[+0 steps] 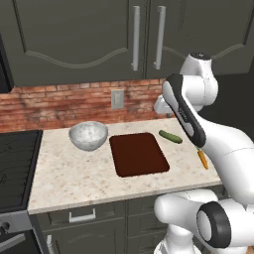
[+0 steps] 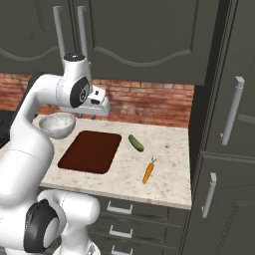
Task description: Place the two vegetables and bowl onto the tray for setting up a vegetable dip station.
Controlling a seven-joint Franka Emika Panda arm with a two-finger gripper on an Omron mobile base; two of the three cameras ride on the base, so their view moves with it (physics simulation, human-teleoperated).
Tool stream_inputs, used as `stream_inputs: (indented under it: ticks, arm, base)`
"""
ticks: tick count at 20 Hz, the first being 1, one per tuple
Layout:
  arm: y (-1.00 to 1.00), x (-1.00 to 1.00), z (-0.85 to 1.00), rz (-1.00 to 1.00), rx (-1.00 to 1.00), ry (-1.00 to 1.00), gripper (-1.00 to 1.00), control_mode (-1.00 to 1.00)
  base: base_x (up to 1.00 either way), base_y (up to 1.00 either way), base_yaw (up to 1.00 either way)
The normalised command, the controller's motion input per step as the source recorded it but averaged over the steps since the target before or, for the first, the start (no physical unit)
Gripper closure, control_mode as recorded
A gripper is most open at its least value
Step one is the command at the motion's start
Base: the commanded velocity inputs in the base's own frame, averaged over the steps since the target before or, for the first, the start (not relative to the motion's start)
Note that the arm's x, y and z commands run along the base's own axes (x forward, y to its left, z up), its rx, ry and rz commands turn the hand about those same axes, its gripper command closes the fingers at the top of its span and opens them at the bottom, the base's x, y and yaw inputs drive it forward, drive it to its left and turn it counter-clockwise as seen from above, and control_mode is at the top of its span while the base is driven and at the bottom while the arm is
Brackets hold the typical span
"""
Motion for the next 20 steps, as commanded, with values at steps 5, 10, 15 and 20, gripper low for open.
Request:
stream_inputs:
  ticks: [5, 10, 15, 20]
  arm:
    - [0.07, 0.0, 0.0, -0.02, 0.0, 0.0, -1.0, -1.0]
    - [0.16, 0.02, -0.02, -0.06, 0.0, 0.0, -1.0, -1.0]
    - [0.26, 0.04, -0.06, -0.05, 0.0, 0.0, -1.0, -1.0]
    - [0.37, 0.05, -0.18, -0.04, 0.0, 0.0, -1.0, -1.0]
  base:
    - [0.0, 0.0, 0.0]
    - [0.0, 0.0, 0.0]
    - [0.0, 0.0, 0.0]
    - [0.0, 0.0, 0.0]
